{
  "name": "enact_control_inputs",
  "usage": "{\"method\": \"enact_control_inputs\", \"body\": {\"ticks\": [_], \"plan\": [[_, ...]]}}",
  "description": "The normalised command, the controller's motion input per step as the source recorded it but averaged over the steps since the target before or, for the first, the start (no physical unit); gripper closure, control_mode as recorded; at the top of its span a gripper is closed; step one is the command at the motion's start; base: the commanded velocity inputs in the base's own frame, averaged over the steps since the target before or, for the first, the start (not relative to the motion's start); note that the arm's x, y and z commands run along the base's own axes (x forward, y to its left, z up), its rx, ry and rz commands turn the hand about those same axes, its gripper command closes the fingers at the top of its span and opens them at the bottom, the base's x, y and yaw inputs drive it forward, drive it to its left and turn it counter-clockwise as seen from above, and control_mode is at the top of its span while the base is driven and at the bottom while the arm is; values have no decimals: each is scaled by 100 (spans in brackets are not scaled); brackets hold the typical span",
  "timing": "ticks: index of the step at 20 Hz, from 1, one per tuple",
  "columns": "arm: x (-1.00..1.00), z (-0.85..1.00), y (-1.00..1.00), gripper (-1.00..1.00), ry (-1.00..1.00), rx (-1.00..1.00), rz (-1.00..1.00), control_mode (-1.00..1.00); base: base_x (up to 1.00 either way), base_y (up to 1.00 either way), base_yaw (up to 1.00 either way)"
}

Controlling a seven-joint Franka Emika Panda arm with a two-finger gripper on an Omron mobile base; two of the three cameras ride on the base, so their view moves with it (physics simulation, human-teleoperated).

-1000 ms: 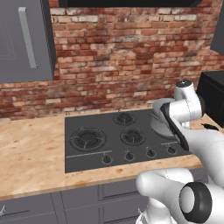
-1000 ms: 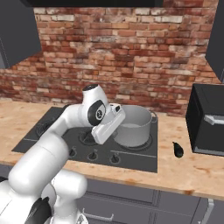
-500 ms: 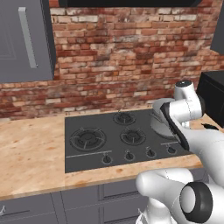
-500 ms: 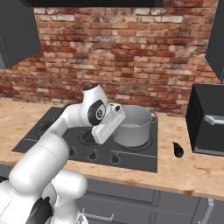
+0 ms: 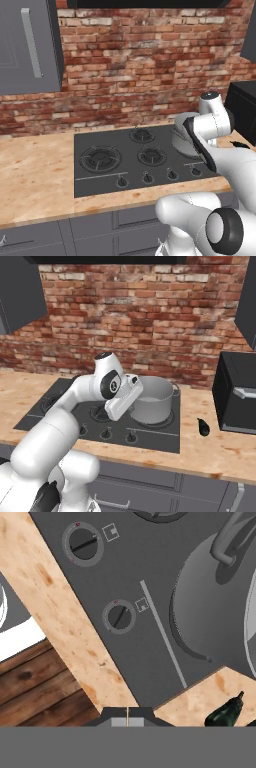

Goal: Turn on the burner for the pot on the stove. Wait thirty seconds for the pot to heat up. Then add the eggplant to the pot.

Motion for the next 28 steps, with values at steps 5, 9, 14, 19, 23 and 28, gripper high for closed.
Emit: {"method": "enact_control_inputs", "body": {"ticks": [5, 9, 14, 19, 23, 28], "plan": [[0, 0, 0, 100, 0, 0, 0, -100, 0, 0, 0], [0, 0, 0, 100, 0, 0, 0, -100, 0, 0, 0], [0, 0, 0, 100, 0, 0, 0, -100, 0, 0, 0], [0, 0, 0, 100, 0, 0, 0, -100, 0, 0, 0], [0, 0, 0, 100, 0, 0, 0, -100, 0, 0, 0], [0, 0, 0, 100, 0, 0, 0, -100, 0, 0, 0]]}}
